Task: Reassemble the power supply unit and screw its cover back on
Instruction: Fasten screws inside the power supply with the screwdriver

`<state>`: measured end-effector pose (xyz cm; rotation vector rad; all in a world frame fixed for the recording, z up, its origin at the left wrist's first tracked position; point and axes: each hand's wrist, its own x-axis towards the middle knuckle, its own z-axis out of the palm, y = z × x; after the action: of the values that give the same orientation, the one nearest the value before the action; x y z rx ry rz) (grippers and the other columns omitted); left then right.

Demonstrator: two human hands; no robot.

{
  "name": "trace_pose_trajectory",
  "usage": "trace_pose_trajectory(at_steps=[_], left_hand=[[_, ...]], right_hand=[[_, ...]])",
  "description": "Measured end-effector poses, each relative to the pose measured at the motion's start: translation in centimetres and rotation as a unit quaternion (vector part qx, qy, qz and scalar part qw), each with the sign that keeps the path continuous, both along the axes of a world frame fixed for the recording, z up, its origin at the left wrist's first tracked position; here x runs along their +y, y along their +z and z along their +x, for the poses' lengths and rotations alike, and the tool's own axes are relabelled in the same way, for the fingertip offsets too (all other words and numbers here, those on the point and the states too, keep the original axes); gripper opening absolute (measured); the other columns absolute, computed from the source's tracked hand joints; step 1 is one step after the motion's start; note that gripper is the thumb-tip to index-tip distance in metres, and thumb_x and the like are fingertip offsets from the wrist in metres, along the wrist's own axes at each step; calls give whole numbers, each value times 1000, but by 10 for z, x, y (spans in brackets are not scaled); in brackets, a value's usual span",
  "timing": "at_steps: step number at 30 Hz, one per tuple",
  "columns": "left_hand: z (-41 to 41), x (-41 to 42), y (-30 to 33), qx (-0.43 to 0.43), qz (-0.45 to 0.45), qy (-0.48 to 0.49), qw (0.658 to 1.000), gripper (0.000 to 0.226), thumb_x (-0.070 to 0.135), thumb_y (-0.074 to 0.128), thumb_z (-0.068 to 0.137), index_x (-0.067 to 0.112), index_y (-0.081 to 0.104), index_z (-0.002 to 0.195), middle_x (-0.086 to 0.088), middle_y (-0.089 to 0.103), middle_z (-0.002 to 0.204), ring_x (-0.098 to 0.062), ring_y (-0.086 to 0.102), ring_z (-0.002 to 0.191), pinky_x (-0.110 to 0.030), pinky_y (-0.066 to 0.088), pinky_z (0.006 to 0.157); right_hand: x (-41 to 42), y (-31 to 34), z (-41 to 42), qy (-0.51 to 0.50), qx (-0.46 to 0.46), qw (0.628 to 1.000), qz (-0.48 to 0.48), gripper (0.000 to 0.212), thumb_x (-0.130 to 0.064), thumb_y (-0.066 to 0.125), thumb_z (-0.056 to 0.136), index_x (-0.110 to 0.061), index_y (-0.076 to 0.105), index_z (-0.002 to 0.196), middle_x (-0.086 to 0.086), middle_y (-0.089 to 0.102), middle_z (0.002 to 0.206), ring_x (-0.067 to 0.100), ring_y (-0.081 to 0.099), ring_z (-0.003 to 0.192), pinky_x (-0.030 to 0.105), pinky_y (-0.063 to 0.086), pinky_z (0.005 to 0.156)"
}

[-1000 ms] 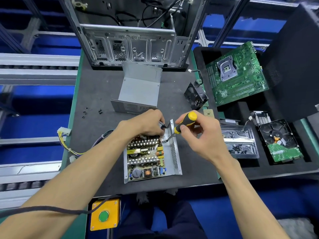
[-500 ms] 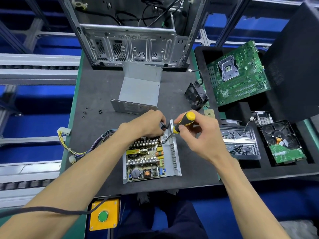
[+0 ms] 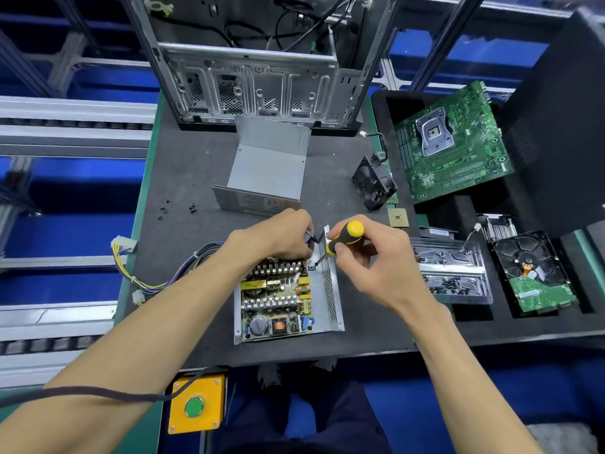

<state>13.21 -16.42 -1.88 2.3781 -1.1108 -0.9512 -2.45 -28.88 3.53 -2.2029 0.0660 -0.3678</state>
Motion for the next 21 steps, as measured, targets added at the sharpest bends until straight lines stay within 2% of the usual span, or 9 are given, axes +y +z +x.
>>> trace_pose_trajectory(at_steps=[4, 7, 9, 11, 14, 17, 19, 21], left_hand=[[1, -2, 0, -3, 1, -8, 1000, 20, 18, 69, 78, 2, 64, 68, -2, 51, 54, -26, 43, 58, -33, 39, 51], [1, -2, 0, -5, 2, -12, 1000, 16, 20, 72, 78, 9, 67, 67, 1, 54, 58, -26, 51, 62, -32, 43, 54], [-1, -2, -1, -12, -6, -19, 1000, 13, 21, 73, 79, 12, 69, 70, -2, 60, 68, -26, 57, 70, -31, 45, 57], [-2, -2, -2, -15, -21, -27, 999, 12, 22, 74, 80, 19, 68, 70, -2, 65, 74, -21, 61, 74, -27, 43, 55], [-2, 1, -2, -3, -43, -29, 999, 26, 21, 76, 81, 31, 60, 63, 11, 58, 58, -6, 54, 58, -22, 39, 51], [0, 2, -2, 2, -36, -26, 999, 25, 18, 75, 80, 27, 61, 61, 9, 55, 52, -7, 50, 52, -26, 42, 52], [0, 1, -2, 2, -36, -23, 999, 30, 16, 75, 80, 28, 58, 58, 11, 52, 50, -8, 48, 50, -24, 39, 50], [-1, 1, -3, 2, -36, -19, 999, 26, 17, 74, 82, 26, 62, 61, 10, 52, 51, -11, 48, 51, -24, 38, 50]], right_hand=[[0, -3, 0, 2, 6, 1000, -5, 12, -19, 60, 88, -18, 68, 96, 6, 63, 71, 20, 51, 56, 28, 47, 52], [-1, -5, 0, 4, 8, 1000, -6, 11, -19, 60, 88, -18, 68, 96, 6, 63, 72, 20, 52, 57, 28, 47, 52], [-2, -5, 0, 4, 8, 1000, -6, 11, -18, 60, 88, -19, 68, 97, 6, 64, 73, 20, 52, 58, 26, 47, 52], [-2, -5, 1, 2, 5, 1000, -4, 12, -18, 60, 88, -20, 68, 97, 5, 64, 73, 20, 52, 58, 24, 46, 52], [-2, -5, 1, 1, 4, 1000, -2, 12, -18, 60, 87, -19, 68, 96, 5, 64, 74, 20, 52, 58, 26, 47, 52], [-3, -4, 1, 5, 5, 1000, -5, 12, -18, 60, 88, -17, 68, 96, 5, 64, 74, 20, 52, 57, 25, 46, 52], [-3, -3, 2, 8, 6, 1000, -11, 13, -19, 59, 87, -16, 69, 96, 6, 65, 75, 19, 51, 57, 20, 45, 53], [-3, -3, 3, 12, 7, 1000, -15, 14, -20, 59, 87, -16, 69, 96, 6, 65, 76, 18, 51, 56, 16, 43, 54]])
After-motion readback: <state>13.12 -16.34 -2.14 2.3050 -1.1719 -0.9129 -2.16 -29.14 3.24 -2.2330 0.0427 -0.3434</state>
